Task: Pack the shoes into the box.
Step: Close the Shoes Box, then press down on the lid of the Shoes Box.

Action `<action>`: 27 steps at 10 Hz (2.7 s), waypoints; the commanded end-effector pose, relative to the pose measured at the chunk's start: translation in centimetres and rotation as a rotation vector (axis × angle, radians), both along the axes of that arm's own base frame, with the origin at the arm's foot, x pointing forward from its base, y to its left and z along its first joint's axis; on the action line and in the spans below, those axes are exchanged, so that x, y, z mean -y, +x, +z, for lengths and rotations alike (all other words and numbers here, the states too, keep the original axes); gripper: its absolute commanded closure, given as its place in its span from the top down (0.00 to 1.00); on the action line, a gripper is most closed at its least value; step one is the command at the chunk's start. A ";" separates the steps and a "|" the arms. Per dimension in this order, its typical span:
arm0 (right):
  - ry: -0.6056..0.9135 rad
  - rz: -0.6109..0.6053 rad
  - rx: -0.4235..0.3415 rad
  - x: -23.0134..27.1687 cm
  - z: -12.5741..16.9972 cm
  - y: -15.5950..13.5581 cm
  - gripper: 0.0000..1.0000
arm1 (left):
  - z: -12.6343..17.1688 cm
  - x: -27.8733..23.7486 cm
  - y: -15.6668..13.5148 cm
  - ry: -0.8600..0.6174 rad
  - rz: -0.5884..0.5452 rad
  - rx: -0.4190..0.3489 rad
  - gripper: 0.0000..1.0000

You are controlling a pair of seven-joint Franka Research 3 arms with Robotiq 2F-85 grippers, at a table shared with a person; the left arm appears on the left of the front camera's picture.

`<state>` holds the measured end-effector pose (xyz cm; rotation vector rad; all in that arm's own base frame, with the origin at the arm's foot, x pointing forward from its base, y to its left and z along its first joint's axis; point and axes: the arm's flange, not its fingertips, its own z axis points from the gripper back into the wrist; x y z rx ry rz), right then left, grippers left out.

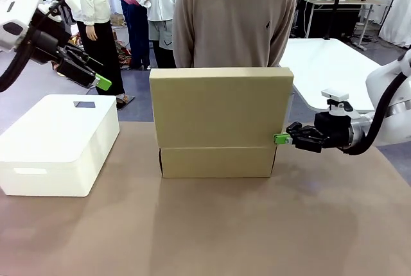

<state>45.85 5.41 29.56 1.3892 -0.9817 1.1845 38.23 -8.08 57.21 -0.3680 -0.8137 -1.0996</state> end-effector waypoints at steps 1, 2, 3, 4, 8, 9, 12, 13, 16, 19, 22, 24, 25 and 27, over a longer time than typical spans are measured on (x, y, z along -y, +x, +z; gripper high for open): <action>0.020 -0.067 -0.006 0.0 0.2 0.2 0.00 | -0.1 0.0 0.1 -0.016 -0.012 0.002 1.00; -0.017 -0.094 0.014 -0.3 0.2 0.6 0.00 | -0.1 0.0 0.1 -0.016 -0.012 0.002 1.00; -0.059 -0.113 0.037 -0.6 0.4 0.9 0.00 | -0.1 0.0 0.1 -0.016 -0.012 0.002 1.00; -0.091 -0.124 0.057 -0.9 0.8 1.2 0.00 | -0.1 0.0 0.1 -0.016 -0.012 0.002 1.00; -0.087 -0.086 0.060 -0.2 1.4 1.5 0.00 | -0.1 0.0 0.1 -0.016 -0.012 0.002 1.00; -0.087 -0.086 0.060 -0.2 1.4 1.5 0.00 | -0.1 0.0 0.1 -0.016 -0.012 0.002 1.00; -0.087 -0.086 0.060 -0.2 1.4 1.5 0.00 | -0.1 0.0 0.1 -0.016 -0.012 0.002 1.00; -0.087 -0.086 0.060 -0.2 1.4 1.5 0.00 | -0.1 0.0 0.1 -0.016 -0.012 0.002 1.00; -0.161 -0.097 0.055 -0.7 2.8 1.4 0.00 | -0.1 0.0 0.1 -0.016 -0.012 0.002 1.00; -0.383 -0.112 0.049 -1.6 8.8 1.4 0.00 | -0.1 0.0 0.1 -0.016 -0.012 0.002 1.00; -0.528 -0.166 -0.005 -2.6 14.3 0.5 0.31 | -0.1 0.0 0.1 -0.016 -0.012 0.002 1.00; -0.666 -0.215 -0.063 -3.0 17.3 -0.4 0.71 | -0.1 0.0 0.1 -0.016 -0.012 0.002 1.00; -0.708 -0.249 -0.065 -3.1 18.4 -0.9 0.90 | -0.1 0.0 0.1 -0.016 -0.012 0.002 1.00; -0.752 -0.282 -0.090 -2.5 19.6 -1.7 1.00 | -0.1 0.0 0.1 -0.016 -0.012 0.002 1.00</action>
